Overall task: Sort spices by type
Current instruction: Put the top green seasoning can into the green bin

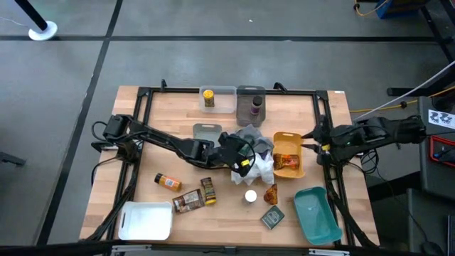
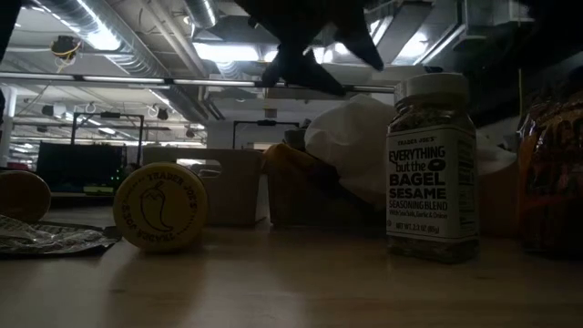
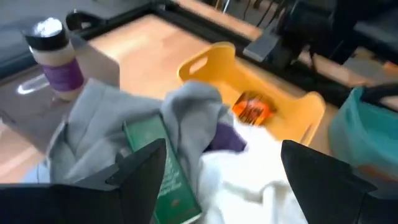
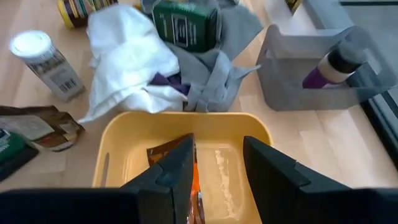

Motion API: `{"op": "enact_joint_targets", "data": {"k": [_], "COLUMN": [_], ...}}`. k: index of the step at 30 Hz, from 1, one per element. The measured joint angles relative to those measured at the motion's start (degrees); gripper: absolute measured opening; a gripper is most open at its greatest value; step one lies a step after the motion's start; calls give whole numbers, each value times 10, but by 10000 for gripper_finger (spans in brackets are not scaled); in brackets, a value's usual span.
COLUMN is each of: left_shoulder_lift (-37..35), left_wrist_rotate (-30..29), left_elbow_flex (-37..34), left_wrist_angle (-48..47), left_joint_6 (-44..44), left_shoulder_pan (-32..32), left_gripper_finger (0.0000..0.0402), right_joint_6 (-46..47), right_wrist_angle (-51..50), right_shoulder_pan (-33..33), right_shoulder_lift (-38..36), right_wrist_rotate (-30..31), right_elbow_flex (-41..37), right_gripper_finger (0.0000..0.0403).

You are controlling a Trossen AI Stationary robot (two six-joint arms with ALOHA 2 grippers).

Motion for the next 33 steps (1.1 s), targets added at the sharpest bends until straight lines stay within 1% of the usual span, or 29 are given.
{"op": "enact_joint_targets", "data": {"k": [4, 7, 10, 24, 33], "left_shoulder_lift": [10, 9, 9, 45, 57], "left_wrist_rotate": [-11, -35, -44, -47, -46], "left_elbow_flex": [0, 0, 0, 0, 0], "left_wrist_angle": [-3, -17, -32, -27, -46], "left_joint_6": [-8, -23, -39, -58, -64], "left_shoulder_pan": [4, 8, 12, 12, 11], "left_gripper_finger": [301, 301, 301, 301, 298], "right_joint_6": [0, -10, -16, -14, -14], "right_wrist_angle": [68, 117, 139, 145, 153], "right_shoulder_pan": [0, 0, 0, 0, 0], "right_shoulder_lift": [2, 7, 8, 16, 17], "right_wrist_rotate": [-6, -30, -36, -36, -36], "right_elbow_flex": [-47, -47, -47, -47, -47], "right_gripper_finger": [140, 140, 140, 140, 140]}}
